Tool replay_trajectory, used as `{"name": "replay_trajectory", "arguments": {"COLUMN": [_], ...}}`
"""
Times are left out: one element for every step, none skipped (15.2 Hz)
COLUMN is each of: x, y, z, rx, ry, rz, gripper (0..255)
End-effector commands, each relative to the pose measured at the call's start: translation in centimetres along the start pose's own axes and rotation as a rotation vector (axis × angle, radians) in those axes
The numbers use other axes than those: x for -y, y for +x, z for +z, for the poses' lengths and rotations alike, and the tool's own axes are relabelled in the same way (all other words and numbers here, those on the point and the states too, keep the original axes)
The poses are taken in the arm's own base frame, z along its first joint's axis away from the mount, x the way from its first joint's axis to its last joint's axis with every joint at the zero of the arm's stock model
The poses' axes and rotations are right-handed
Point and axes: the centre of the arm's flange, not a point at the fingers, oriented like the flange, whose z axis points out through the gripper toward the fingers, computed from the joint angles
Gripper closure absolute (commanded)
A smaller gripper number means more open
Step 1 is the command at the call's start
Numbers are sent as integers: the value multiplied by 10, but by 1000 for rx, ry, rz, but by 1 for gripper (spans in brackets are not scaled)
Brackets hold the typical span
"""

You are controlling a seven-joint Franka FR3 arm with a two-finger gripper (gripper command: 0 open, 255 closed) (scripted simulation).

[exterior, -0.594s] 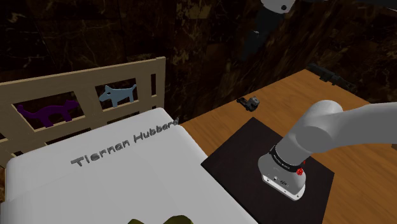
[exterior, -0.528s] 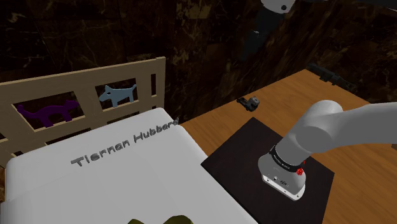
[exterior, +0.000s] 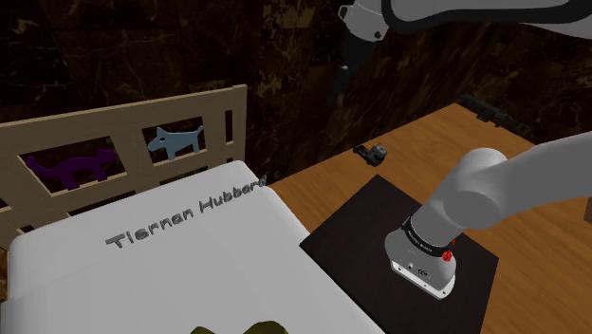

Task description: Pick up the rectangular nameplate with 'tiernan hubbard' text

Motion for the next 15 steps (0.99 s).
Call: {"name": "replay_trajectory", "arguments": {"x": [8, 12, 17, 21, 26, 31, 37, 42, 48, 54, 60, 67, 74, 81, 88], "y": [20, 29, 38, 46, 55, 63, 71, 79, 87, 95, 102, 110, 117, 124, 131], "z": [16, 24, 33, 42, 51, 59, 68, 77, 85, 94, 103, 111, 120, 129, 137], "rx": [-2, -2, -2, -2, -1, -1, -1, -1, -1, -1, -1, -1, -1, -1, -1], "ry": [5, 7, 10, 12, 15, 17, 20, 22, 25, 27, 29, 32, 34, 37, 39], "rz": [-58, -87, -115, -143, -171, -200, -228, -256, -284, -313, -341, -369, -397, -426, -454], "gripper": [0, 0, 0, 0, 0, 0, 0, 0, 0, 0, 0, 0, 0, 0, 0]}}
